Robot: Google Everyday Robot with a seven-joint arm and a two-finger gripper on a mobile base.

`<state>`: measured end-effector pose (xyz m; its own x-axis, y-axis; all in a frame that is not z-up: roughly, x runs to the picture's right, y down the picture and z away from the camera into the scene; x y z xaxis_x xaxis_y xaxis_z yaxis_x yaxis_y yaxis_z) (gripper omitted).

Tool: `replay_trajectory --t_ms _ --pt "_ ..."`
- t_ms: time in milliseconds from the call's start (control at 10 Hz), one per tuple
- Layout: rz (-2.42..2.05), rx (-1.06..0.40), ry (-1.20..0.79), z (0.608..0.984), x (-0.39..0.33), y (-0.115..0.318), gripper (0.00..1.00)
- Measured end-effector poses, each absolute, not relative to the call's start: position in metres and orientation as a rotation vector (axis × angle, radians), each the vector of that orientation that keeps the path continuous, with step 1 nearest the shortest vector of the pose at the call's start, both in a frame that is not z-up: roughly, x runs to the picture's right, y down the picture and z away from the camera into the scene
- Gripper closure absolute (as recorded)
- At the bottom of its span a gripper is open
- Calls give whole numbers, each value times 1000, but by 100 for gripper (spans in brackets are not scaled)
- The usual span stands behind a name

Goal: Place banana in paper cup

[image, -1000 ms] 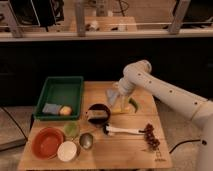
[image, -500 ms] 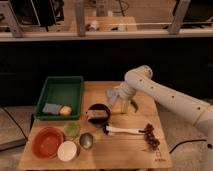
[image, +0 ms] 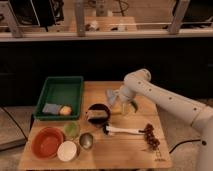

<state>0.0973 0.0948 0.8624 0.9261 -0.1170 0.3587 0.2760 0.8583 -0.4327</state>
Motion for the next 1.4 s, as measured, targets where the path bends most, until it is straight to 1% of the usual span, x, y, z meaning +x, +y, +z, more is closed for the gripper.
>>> replay_trajectory --t_ms 800,1400 --pt "-180 -569 -299 896 102 113 20" --pt "-196 -585 -316 900 93 134 20"
